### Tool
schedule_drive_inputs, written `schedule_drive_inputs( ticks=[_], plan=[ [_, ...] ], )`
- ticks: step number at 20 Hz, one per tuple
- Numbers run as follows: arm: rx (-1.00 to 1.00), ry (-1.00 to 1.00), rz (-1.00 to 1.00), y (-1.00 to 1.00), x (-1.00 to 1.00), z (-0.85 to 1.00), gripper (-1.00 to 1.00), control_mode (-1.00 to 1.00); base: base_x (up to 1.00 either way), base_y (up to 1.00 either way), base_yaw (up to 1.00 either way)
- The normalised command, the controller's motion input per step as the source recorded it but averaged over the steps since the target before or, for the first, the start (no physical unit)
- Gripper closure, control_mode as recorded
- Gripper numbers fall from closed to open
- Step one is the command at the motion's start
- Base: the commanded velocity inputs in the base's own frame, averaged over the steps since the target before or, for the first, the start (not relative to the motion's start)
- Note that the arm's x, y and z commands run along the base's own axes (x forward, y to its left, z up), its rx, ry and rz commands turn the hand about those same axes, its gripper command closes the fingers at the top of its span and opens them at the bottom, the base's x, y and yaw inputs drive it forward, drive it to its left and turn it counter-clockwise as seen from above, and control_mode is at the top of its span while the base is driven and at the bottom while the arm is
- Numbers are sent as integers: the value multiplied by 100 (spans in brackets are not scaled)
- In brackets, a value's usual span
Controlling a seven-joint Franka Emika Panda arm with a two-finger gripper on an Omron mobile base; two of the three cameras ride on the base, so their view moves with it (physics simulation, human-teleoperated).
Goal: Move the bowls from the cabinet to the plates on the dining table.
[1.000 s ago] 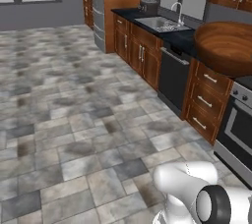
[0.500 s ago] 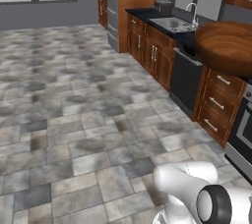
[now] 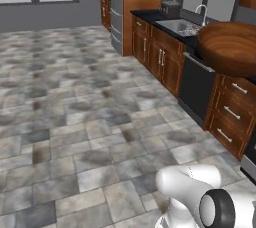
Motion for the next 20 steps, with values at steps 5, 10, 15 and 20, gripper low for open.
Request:
schedule_drive_inputs(
  ticks=[5,10,15,20],
  plan=[
    [0,0,0,0,0,0,100,100,62,16,-2],
    [0,0,0,0,0,0,100,100,62,16,-2],
    [0,0,0,0,0,0,100,100,62,18,-2],
    [0,0,0,0,0,0,100,100,57,30,2]
  ],
)
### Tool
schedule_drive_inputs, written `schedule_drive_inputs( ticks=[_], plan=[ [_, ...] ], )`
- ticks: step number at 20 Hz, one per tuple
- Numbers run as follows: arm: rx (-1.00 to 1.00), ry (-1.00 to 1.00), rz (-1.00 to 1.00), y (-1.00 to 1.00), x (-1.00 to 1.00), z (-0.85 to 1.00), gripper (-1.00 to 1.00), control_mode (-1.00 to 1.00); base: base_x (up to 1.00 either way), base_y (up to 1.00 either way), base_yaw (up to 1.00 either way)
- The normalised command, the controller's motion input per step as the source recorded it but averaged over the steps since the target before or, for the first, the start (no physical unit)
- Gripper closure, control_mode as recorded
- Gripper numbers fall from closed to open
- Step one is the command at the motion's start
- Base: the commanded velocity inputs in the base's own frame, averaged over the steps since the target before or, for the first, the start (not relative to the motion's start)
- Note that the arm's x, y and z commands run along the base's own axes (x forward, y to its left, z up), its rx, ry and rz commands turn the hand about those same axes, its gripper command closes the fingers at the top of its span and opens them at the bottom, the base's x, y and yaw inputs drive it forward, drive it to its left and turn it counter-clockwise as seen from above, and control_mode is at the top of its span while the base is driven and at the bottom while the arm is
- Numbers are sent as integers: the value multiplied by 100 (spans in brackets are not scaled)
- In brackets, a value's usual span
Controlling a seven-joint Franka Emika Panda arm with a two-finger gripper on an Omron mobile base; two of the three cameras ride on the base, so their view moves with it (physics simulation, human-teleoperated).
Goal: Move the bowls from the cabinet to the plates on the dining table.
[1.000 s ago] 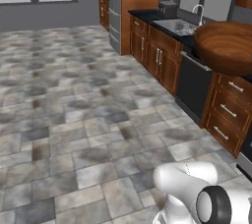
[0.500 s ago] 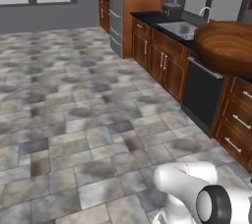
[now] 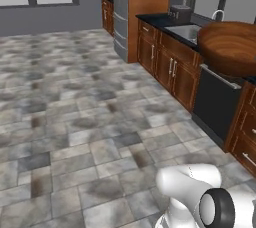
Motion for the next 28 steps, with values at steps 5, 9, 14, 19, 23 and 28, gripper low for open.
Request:
schedule_drive_inputs(
  ticks=[5,9,14,19,23,28],
  plan=[
    [0,0,0,0,0,0,100,100,21,8,18],
    [0,0,0,0,0,0,100,100,5,0,24],
    [0,0,0,0,0,0,100,100,0,0,25],
    [0,0,0,0,0,0,100,100,0,0,25],
    [0,0,0,0,0,0,100,100,0,0,25],
    [0,0,0,0,0,0,100,100,0,0,25]
  ],
)
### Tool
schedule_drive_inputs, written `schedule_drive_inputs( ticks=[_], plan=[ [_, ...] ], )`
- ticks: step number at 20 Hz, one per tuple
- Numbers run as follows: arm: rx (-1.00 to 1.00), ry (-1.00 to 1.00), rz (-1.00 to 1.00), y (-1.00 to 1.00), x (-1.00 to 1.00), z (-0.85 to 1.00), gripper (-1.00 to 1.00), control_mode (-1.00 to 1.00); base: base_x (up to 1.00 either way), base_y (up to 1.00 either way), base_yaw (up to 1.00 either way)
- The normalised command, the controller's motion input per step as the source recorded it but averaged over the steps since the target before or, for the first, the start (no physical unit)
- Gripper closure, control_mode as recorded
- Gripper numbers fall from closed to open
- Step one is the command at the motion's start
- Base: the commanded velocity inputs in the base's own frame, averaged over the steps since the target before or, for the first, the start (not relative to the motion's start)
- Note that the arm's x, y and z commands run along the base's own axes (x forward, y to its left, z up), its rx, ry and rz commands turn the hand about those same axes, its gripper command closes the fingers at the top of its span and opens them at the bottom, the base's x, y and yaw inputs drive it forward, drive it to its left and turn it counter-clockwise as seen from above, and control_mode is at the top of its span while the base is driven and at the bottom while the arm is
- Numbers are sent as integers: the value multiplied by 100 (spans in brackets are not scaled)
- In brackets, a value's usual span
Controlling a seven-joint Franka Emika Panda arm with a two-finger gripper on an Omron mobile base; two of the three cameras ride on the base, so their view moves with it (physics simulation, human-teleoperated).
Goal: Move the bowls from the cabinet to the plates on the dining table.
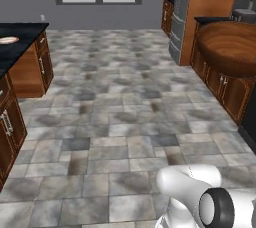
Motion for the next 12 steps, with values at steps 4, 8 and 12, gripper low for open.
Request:
schedule_drive_inputs(
  ticks=[4,8,12],
  plan=[
    [0,0,0,0,0,0,100,100,0,0,25],
    [0,0,0,0,0,0,100,100,0,0,25],
    [0,0,0,0,0,0,100,100,0,0,25]
  ],
)
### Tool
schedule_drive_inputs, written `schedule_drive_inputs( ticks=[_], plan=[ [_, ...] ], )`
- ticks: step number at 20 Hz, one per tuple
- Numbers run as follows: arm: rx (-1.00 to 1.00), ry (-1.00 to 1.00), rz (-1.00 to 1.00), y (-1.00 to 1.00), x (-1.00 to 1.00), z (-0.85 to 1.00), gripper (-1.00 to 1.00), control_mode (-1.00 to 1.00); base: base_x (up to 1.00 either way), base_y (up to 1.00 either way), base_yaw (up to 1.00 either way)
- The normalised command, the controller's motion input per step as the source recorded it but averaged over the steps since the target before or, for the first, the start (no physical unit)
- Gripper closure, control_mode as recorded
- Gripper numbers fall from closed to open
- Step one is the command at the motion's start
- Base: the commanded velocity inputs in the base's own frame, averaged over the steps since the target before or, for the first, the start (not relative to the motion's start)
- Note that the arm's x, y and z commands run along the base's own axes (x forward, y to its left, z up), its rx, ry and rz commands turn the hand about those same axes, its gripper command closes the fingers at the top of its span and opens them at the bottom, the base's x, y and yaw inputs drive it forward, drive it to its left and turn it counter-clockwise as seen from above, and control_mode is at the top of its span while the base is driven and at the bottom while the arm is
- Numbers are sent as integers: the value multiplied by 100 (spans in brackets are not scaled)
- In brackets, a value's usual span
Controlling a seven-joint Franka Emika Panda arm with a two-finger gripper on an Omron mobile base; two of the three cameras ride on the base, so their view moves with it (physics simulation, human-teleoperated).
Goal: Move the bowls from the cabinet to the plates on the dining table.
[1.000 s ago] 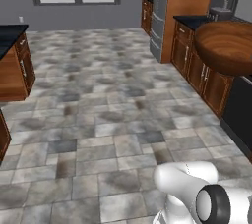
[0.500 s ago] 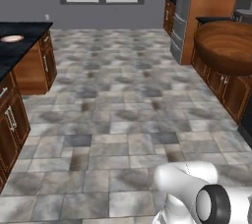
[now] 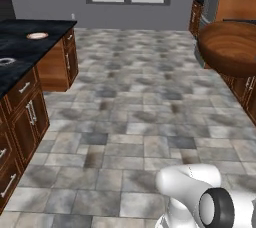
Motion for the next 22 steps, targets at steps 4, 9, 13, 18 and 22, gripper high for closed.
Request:
schedule_drive_inputs(
  ticks=[4,9,13,18,22],
  plan=[
    [0,0,0,0,0,0,100,100,0,0,25],
    [0,0,0,0,0,0,100,100,0,0,25],
    [0,0,0,0,0,0,100,100,18,-3,22],
    [0,0,0,0,0,0,100,100,33,-6,18],
    [0,0,0,0,0,0,100,100,36,-7,16]
  ],
)
